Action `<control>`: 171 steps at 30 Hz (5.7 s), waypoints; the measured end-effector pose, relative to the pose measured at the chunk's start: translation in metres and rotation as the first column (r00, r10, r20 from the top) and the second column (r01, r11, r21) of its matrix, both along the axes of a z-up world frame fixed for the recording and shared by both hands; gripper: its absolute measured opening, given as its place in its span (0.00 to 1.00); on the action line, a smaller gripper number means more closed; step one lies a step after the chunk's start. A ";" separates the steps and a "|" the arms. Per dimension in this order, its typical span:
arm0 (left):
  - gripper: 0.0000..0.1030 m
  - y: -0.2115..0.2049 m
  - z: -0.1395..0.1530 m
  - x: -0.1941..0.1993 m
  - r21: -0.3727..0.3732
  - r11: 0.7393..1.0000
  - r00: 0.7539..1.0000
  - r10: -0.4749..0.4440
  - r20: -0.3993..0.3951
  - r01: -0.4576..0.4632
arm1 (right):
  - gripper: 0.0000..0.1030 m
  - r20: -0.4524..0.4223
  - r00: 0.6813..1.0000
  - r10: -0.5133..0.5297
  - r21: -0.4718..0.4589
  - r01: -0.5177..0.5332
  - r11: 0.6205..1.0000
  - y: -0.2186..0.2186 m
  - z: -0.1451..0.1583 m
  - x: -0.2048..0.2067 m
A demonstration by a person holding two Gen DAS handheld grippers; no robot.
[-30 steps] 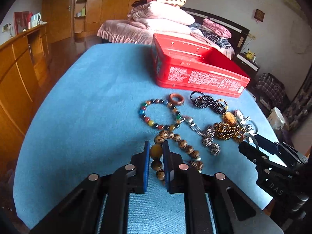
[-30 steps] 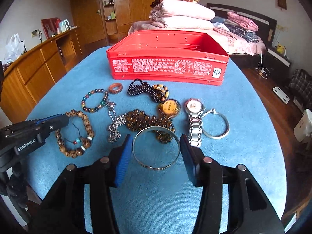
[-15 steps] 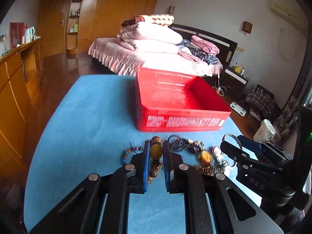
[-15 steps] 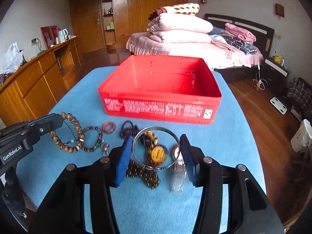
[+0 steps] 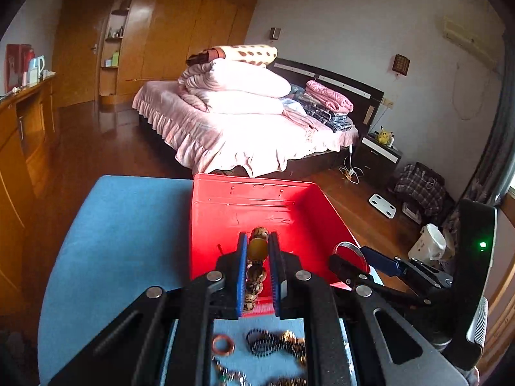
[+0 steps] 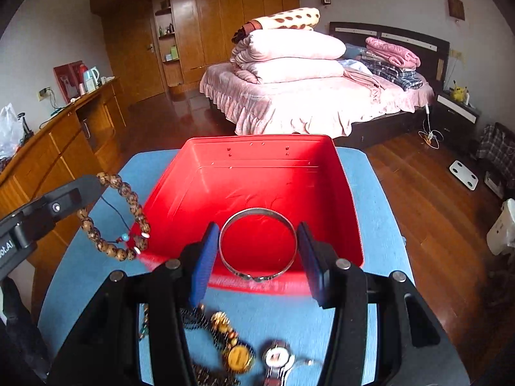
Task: Organize jewelry
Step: 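Carry both held pieces over the red tin and open both tools inside it, then move the left tool to the multicolored bead bracelet while the right tool moves to the silver wristwatch, then close the left tool on the multicolored bracelet while the right tool closes on the wristwatch band, then lift both held pieces into the red tin and open both tools to release them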
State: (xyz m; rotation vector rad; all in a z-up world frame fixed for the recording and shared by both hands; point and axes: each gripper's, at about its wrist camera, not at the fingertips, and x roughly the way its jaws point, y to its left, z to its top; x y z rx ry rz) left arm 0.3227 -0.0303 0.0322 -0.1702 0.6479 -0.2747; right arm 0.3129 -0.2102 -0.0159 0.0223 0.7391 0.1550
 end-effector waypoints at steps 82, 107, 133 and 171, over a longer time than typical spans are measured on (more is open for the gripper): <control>0.10 0.057 -0.128 -0.071 0.161 0.985 0.967 0.104 -0.233 -0.067 | 0.41 -0.074 0.997 0.010 0.022 -0.008 1.000 -0.024 -0.094 -0.119; 0.09 0.055 -0.129 -0.075 0.123 0.992 0.972 0.059 -0.229 -0.031 | 0.17 -0.093 0.996 -0.007 -0.066 0.001 0.998 -0.003 -0.098 -0.111; 0.37 0.054 -0.122 -0.084 0.182 0.983 0.976 0.059 -0.209 -0.020 | 0.34 -0.088 0.994 0.066 -0.066 -0.072 0.995 -0.001 -0.081 -0.113; 0.08 0.050 -0.127 -0.087 0.101 0.995 0.975 0.008 -0.221 0.014 | 0.30 -0.095 0.994 0.056 -0.087 -0.064 0.994 -0.004 -0.089 -0.111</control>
